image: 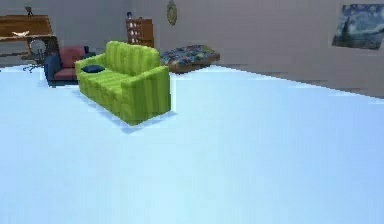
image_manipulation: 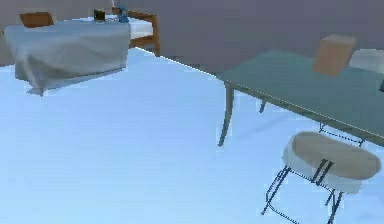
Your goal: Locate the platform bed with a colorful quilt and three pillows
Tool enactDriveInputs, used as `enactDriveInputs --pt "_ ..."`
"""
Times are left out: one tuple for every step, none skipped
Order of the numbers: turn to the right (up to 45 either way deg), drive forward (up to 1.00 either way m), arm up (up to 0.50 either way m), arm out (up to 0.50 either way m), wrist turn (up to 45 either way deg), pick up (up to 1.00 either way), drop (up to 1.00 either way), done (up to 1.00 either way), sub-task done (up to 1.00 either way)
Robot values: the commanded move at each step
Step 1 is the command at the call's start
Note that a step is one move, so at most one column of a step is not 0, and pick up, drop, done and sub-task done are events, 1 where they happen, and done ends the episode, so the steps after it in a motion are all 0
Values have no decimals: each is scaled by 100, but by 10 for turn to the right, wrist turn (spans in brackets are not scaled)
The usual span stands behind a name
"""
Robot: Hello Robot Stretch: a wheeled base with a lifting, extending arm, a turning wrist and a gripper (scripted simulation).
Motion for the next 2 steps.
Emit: enactDriveInputs --pt "0 100 0 0 0 0 0 0 0" --pt "0 100 0 0 0 0 0 0 0"
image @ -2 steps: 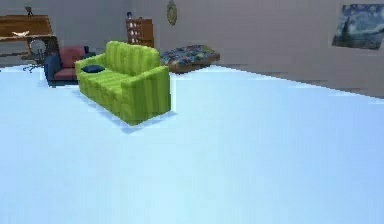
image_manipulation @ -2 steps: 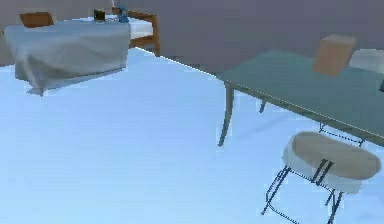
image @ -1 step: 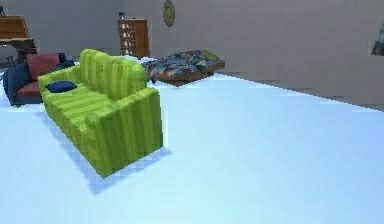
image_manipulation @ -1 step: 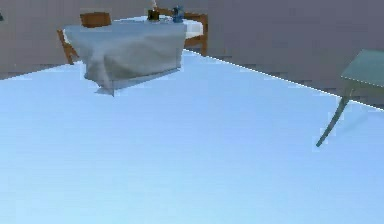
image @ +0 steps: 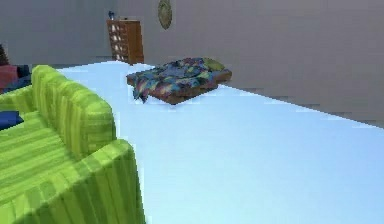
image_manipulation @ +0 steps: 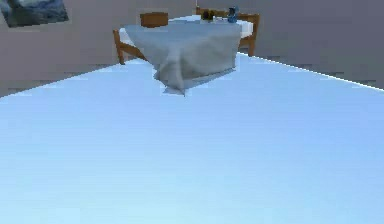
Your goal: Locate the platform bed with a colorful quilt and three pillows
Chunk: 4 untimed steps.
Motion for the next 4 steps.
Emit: enactDriveInputs --pt "0 90 0 0 0 0 0 0 0" --pt "0 30 0 0 0 0 0 0 0" --pt "-60 0 0 0 0 0 0 0 0" --pt "0 90 0 0 0 0 0 0 0"
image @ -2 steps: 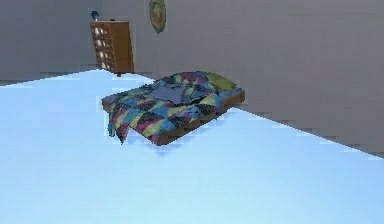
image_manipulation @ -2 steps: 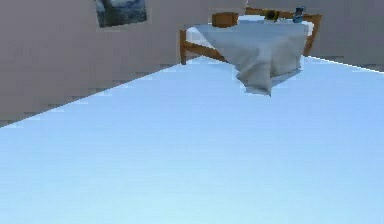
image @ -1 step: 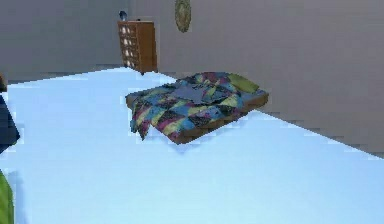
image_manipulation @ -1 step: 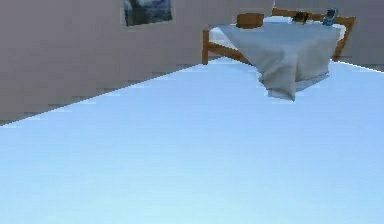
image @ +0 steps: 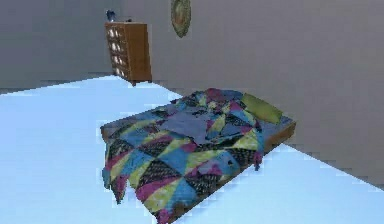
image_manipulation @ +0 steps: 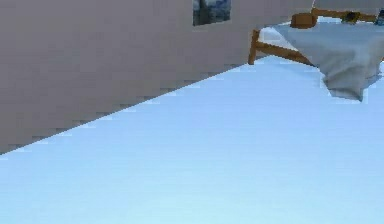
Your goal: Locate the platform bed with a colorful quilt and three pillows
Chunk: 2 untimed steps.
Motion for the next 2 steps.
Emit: enactDriveInputs --pt "-390 0 0 0 0 0 0 0 0" --pt "0 5 0 0 0 0 0 0 0"
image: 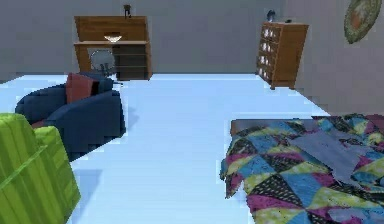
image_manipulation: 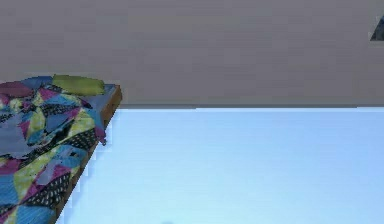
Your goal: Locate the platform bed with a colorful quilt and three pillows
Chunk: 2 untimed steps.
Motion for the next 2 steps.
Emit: enactDriveInputs --pt "420 0 0 0 0 0 0 0 0" --pt "0 0 0 0 0 0 0 100 0"
